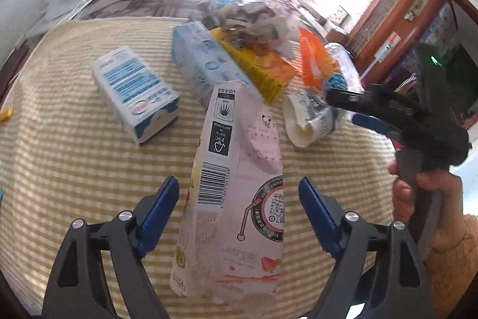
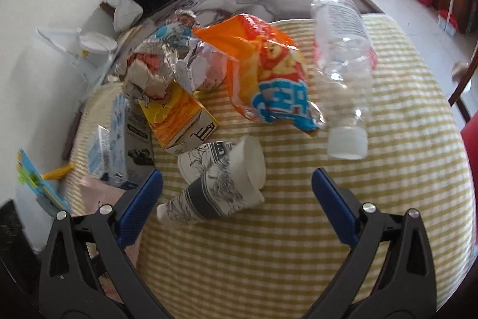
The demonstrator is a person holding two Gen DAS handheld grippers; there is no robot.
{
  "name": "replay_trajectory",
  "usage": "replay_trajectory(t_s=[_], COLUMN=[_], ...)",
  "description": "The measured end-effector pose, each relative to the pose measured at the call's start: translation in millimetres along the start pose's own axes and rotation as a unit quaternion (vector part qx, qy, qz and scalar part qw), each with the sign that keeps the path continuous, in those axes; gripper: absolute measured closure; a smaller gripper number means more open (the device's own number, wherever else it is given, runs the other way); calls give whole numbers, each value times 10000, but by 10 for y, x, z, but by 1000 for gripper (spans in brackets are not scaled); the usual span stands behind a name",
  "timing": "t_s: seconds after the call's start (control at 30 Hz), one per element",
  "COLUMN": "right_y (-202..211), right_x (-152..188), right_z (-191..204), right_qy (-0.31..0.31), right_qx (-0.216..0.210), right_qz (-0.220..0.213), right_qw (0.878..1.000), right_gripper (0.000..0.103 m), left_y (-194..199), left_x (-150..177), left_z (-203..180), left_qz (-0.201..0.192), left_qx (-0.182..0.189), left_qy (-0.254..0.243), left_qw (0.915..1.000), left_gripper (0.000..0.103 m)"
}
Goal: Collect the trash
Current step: 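Grasp the pink-and-white snack bag with the left gripper while the right grasps a paper cup, then carry both items over the red bin and release them inside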
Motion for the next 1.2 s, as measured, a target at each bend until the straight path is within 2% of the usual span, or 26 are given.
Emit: replay_trajectory(t_s=[0.07,0.2,0.23,0.27,0.3,0.33,0.43,0.53,0.7,0.87,1.2], right_y=[-47,-169,-196,-215,-225,-216,-124,86,468,743,1360], right_x=[27,95,112,127,135,137,81,0,-122,-229,-422], right_z=[43,25,18,14,36,48,53,70,55,-169,-820], right_qy=[252,482,491,478,423,346,285,158,128,-7,-214], right_qx=[202,456,457,414,274,124,-39,-381,-591,-580,-119], right_qz=[-8,128,185,239,283,329,200,3,-491,-816,-1682], right_qw=[9995,9977,9976,9977,9983,9988,9994,9991,9970,9950,9855], right_gripper=[5,5,11,25,30,40,47,48,48,48,47], left_y=[-114,-312,-345,-358,-349,-323,-226,-84,156,153,18], left_x=[10,94,115,123,113,97,40,-31,-138,-283,-496], left_z=[-67,-98,-95,-95,-86,-70,-7,28,-111,-378,-1082], left_qz=[140,385,412,428,367,295,-11,-323,-837,-993,-1111], left_qx=[-85,10,6,40,55,48,3,-168,-331,-151,243], left_qy=[-145,-133,-121,-110,-78,-21,151,240,282,377,185], left_qw=[9998,9992,9991,9990,9993,9996,9999,9990,9955,9942,9933], left_gripper=[20,23,34,39,40,42,44,44,44,44,43])
Point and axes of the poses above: each gripper's, at about its wrist camera, not at the fingertips, and y roughly against the way its jaws point, z to its left, x to its underside, the point moved 8 cm from there along -y, roughly the way its jaws point, and after that the axes turned 12 degrees about -y, right-handed, at the moved point
